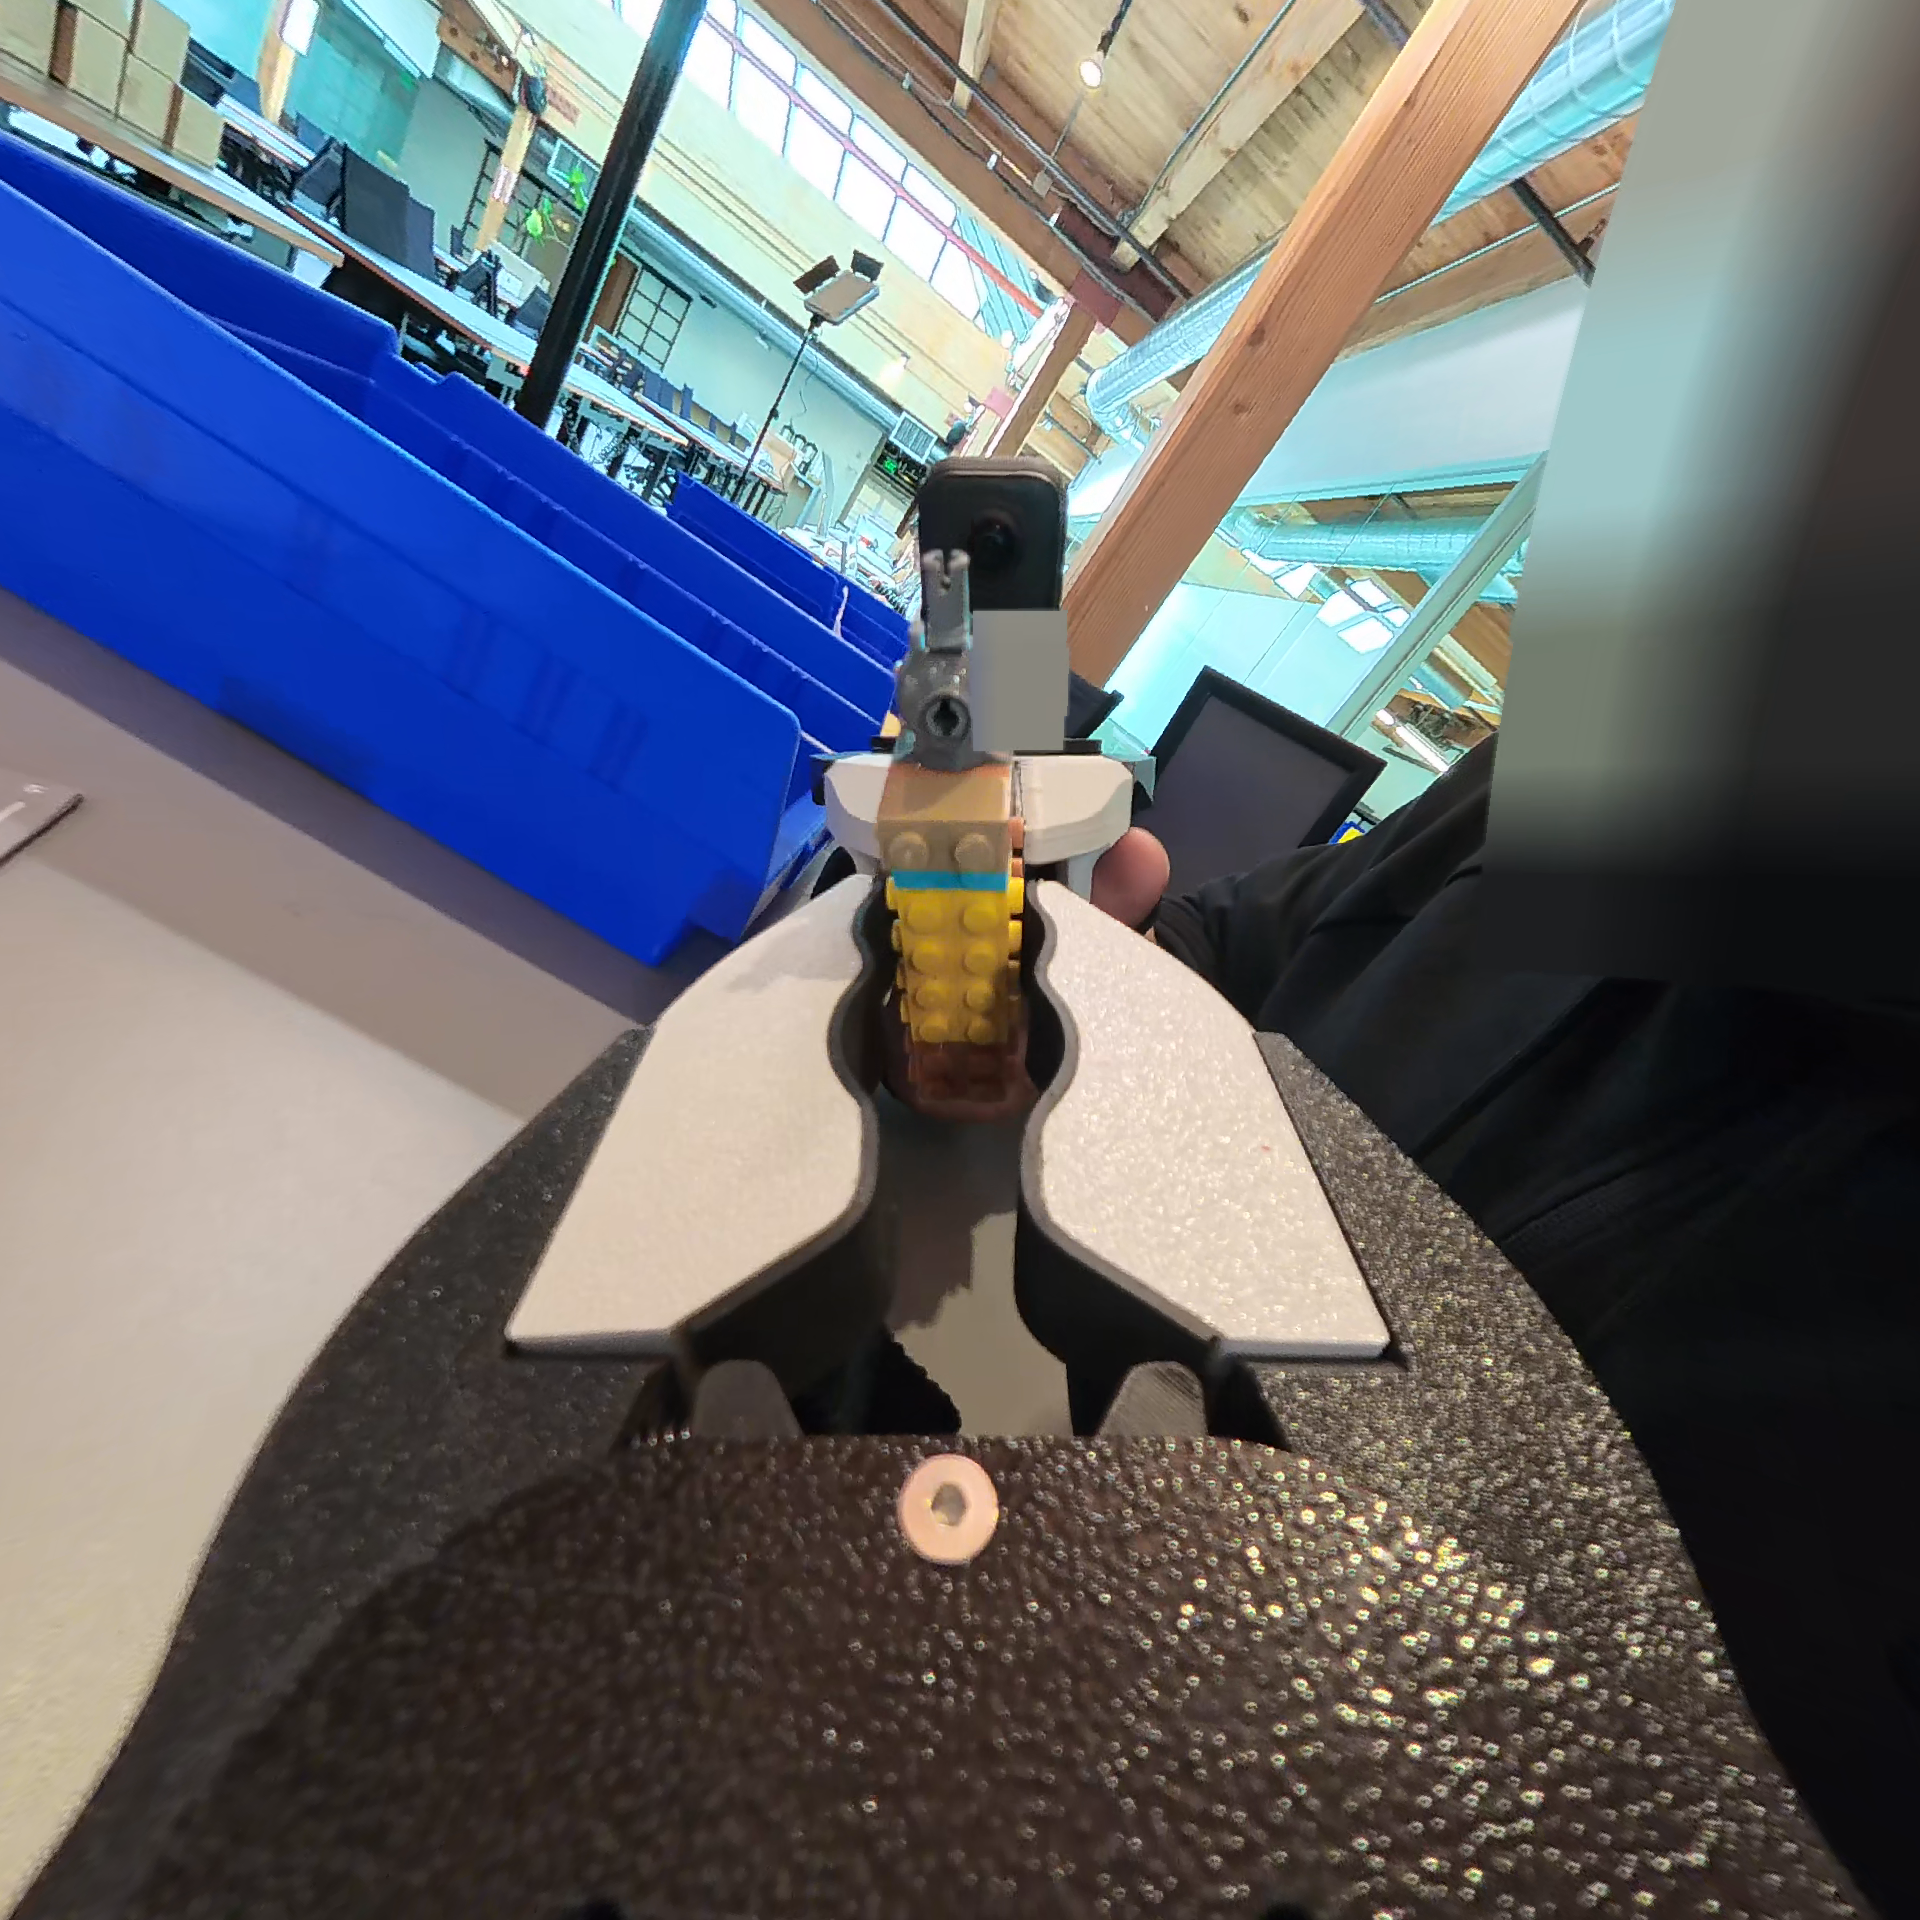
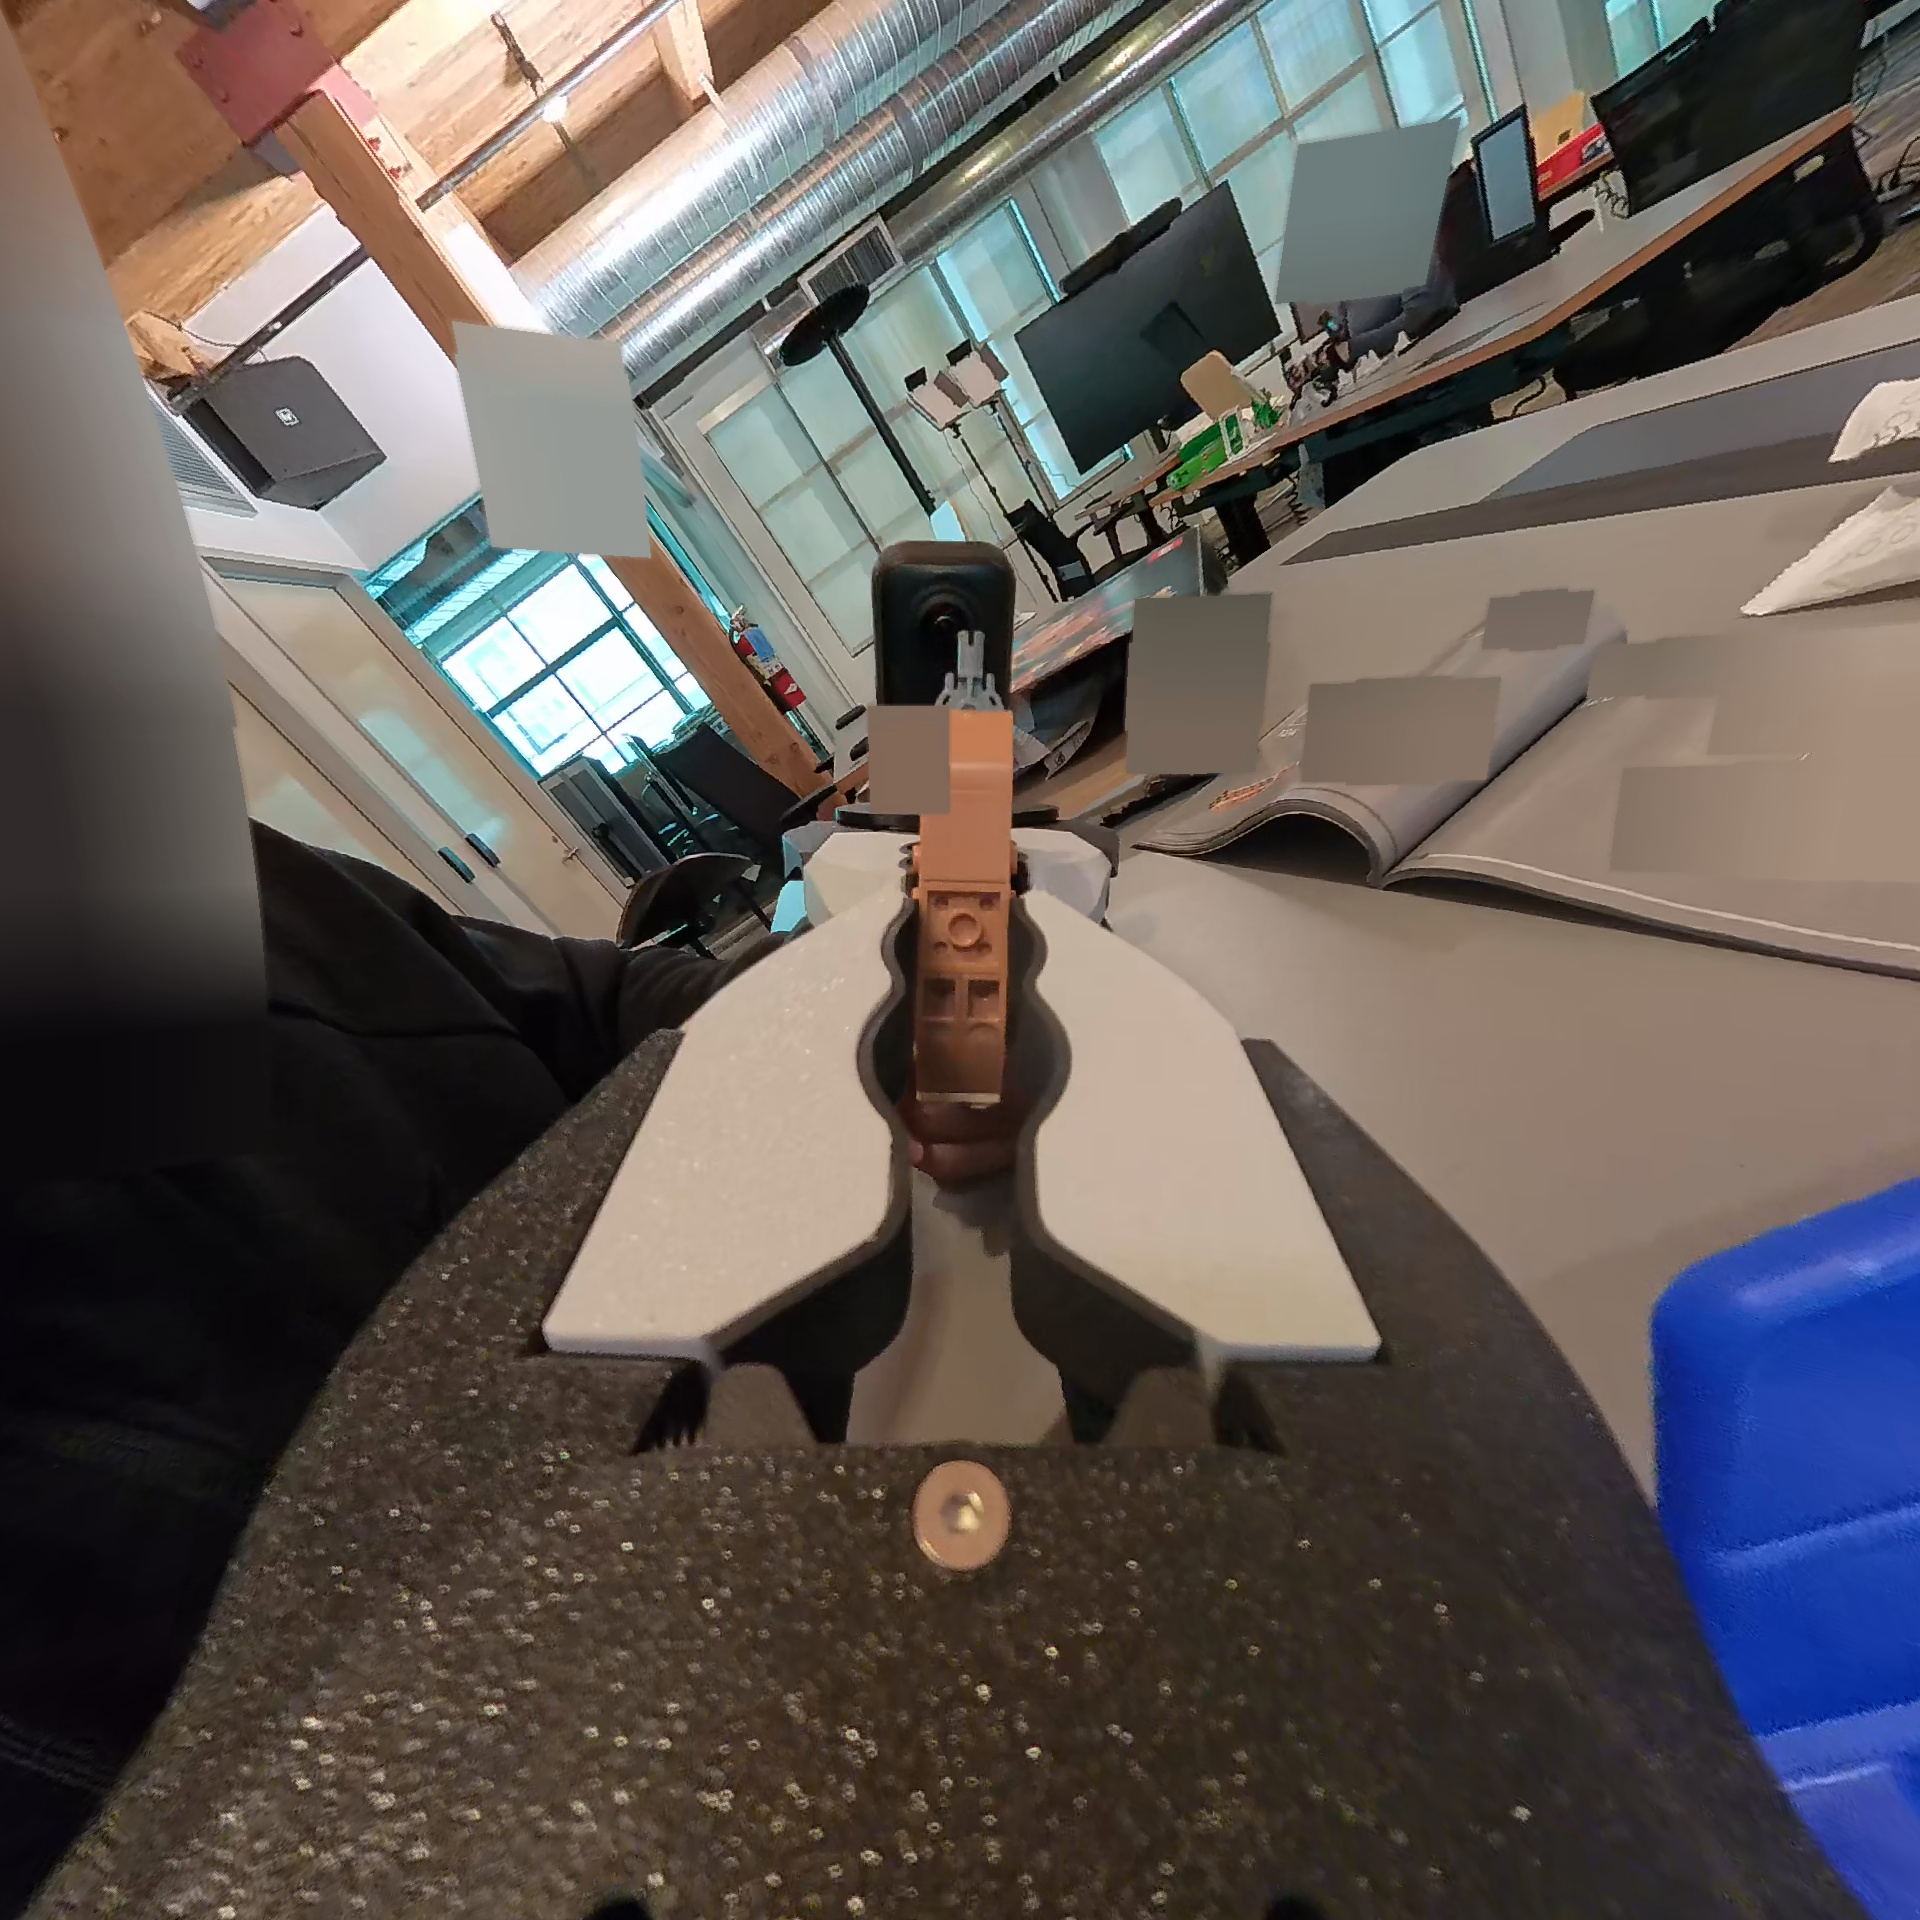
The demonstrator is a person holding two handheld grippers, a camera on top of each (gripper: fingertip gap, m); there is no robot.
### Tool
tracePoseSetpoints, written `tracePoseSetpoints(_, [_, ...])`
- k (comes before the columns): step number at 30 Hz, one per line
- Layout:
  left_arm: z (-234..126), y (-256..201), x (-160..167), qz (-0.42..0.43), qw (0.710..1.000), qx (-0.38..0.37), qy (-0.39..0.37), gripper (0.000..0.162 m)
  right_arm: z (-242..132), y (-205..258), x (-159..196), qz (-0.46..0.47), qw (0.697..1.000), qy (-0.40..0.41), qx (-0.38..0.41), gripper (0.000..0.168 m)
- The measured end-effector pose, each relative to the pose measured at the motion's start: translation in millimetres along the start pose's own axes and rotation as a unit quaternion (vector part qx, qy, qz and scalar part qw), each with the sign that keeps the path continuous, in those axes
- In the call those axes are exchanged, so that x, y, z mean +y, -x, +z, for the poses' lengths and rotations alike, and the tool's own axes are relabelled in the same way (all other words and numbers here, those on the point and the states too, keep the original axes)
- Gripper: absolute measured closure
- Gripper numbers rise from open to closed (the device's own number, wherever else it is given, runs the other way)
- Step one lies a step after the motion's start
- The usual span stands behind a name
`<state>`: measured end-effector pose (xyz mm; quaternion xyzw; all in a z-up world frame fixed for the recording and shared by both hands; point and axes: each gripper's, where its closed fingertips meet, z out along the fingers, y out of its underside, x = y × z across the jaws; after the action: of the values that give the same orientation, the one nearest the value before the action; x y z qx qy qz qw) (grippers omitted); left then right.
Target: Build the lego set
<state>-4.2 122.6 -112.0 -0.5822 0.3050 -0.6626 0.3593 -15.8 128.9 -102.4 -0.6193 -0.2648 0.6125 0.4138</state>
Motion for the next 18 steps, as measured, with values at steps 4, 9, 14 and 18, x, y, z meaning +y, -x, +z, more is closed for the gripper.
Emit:
tracePoseSetpoints(4, [-1.1,-0.8,-0.9,0.001,1.000,0.003,-0.002,0.140,0.0,-0.3,1.1,-0.005,1.000,0.010,0.002,0.153])
tracePoseSetpoints(9, [-5.3,3.9,-3.2,0.010,1.000,-0.011,-0.001,0.141,-3.1,-2.9,-0.6,-0.006,1.000,0.016,0.005,0.150])
tracePoseSetpoints(14, [-5.9,4.0,-3.1,0.007,1.000,-0.007,0.001,0.141,-3.3,-2.5,1.0,-0.008,1.000,0.028,0.004,0.149])
tracePoseSetpoints(18, [-4.2,2.4,-0.2,0.011,1.000,-0.004,0.010,0.141,-1.6,-1.4,4.5,-0.014,0.999,0.039,0.004,0.150])
